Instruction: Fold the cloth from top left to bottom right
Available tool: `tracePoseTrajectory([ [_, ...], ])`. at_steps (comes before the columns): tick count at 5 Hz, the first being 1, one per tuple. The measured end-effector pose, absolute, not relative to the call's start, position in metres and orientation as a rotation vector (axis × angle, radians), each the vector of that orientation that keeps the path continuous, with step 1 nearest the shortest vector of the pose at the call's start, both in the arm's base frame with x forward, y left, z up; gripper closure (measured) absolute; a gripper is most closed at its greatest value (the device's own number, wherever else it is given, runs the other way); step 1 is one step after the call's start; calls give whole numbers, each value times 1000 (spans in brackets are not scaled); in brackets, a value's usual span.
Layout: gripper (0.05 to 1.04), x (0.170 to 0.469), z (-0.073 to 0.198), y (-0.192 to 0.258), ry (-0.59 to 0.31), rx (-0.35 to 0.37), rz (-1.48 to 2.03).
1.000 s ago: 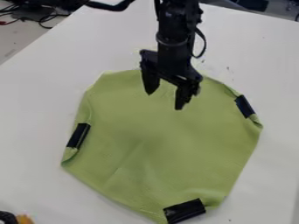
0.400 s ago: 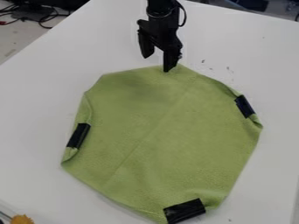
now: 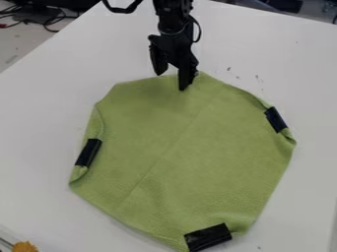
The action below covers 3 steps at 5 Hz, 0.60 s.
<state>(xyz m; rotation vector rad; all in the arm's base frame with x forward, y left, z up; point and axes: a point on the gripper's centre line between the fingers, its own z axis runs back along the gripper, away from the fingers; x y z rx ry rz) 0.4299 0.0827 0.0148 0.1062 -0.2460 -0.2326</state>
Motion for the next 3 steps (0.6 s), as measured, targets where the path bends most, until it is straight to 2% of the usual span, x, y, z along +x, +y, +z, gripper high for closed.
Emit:
tracePoseTrajectory([
  [1, 120, 431, 12, 83, -247, 96, -221],
  [3, 650, 432, 12, 77, -237, 105, -236],
])
